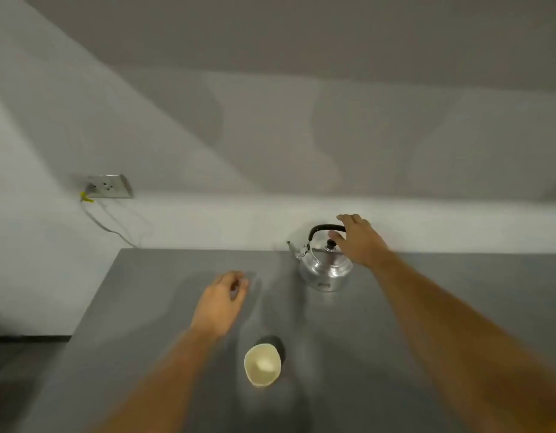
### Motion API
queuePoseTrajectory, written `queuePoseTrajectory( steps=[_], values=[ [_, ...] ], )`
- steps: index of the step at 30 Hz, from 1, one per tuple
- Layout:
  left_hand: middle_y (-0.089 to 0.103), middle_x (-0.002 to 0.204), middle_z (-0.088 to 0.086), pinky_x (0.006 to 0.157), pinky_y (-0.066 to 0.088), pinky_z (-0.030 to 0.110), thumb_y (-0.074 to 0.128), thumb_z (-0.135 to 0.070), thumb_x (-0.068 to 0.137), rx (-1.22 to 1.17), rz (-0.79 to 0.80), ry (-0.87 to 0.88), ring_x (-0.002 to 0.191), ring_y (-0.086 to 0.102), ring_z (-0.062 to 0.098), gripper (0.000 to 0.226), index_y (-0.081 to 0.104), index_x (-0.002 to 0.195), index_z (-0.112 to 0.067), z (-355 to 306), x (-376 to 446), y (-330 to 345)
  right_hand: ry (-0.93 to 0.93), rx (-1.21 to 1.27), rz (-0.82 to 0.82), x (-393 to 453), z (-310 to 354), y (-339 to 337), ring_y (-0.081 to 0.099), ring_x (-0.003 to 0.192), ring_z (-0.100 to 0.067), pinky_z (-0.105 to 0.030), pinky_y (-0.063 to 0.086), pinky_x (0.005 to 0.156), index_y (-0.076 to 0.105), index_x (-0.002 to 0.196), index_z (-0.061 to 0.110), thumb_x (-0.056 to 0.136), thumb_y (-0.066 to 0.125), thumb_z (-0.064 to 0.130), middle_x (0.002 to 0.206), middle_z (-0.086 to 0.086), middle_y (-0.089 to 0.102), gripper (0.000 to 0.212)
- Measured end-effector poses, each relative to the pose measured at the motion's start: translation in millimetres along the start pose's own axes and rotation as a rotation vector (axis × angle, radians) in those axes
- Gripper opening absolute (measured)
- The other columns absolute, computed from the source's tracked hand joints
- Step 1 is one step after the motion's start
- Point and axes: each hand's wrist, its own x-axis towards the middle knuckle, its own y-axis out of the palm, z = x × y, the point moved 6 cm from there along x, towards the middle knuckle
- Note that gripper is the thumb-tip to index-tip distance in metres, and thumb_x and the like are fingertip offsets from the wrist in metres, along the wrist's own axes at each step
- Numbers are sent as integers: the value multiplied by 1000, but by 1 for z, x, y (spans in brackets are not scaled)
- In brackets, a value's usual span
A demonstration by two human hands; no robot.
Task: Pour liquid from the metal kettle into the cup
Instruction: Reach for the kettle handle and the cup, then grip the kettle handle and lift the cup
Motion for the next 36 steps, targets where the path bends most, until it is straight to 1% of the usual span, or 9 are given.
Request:
queuePoseTrajectory(
  steps=[3, 6, 9, 11, 18, 25, 29, 33, 36],
  values=[
    [71, 116, -1, 90, 53, 31, 51, -47, 97, -26, -19, -59, 99, 68, 15, 36, 65, 120, -24, 9, 9, 5, 18, -3, 85, 28, -9, 12, 50, 127, -31, -45, 46, 101, 50, 142, 16, 101, 49, 52, 139, -11, 57, 54],
    [71, 114, 0, 88, 54, 33, 53, -45, 97, -21, -11, -54, 98, 69, 17, 32, 66, 117, -23, 8, 8, 8, 83, 44, 117, 36, -21, 18, 60, 96, -26, -36, 46, 77, 62, 117, 17, 97, 44, 65, 107, -5, 68, 55],
    [71, 112, -1, 86, 54, 32, 52, -46, 97, -2, -6, -67, 97, 68, 17, 33, 65, 118, -24, 14, 6, 14, 92, 86, 104, 44, -21, 23, 61, 78, -23, -31, 41, 60, 58, 91, 21, 90, 43, 76, 80, 1, 64, 57],
    [71, 111, -2, 84, 53, 30, 51, -47, 96, 15, 8, -72, 95, 68, 17, 34, 64, 120, -25, 19, 3, 18, 105, 129, 91, 45, -20, 27, 60, 68, -19, -30, 39, 53, 54, 80, 23, 85, 46, 81, 71, 1, 63, 59],
    [73, 109, -3, 82, 53, 29, 50, -52, 94, 41, 35, -83, 89, 67, 15, 37, 64, 118, -28, 31, -2, 26, 136, 258, 116, 44, -19, 37, 58, 61, -15, -29, 38, 53, 62, 72, 15, 78, 54, 84, 65, -1, 61, 70],
    [73, 105, -9, 83, 52, 28, 47, -62, 91, 14, 100, -112, 89, 67, 10, 41, 65, 114, -33, 33, -19, 28, 192, 346, 118, 18, -18, 36, 51, 54, -17, -30, 36, 52, 57, 61, 14, 73, 70, 74, 55, 1, 52, 63],
    [73, 87, -7, 81, 53, 36, 26, -79, 85, -35, 154, -177, 83, 67, 14, 66, 66, 99, -28, 33, -37, 23, 175, 292, 127, -4, -12, 29, 51, 55, -19, -30, 36, 51, 55, 61, 12, 76, 70, 72, 56, -2, 53, 64],
    [74, 114, 0, 101, 44, 38, 27, -70, 93, -160, 234, -337, 112, 65, 21, 67, 70, 114, -23, 42, -63, 26, 152, 263, 143, -29, -7, 18, 52, 56, -19, -31, 38, 52, 56, 61, 11, 76, 70, 73, 58, -3, 54, 64],
    [74, 112, -4, 101, 43, 37, 27, -79, 85, -238, 279, -390, 109, 66, 17, 69, 69, 109, -29, 44, -91, 28, 130, 273, 144, -47, -4, 12, 51, 56, -19, -31, 36, 53, 52, 57, 14, 73, 71, 73, 58, -2, 52, 64]
  ],
)
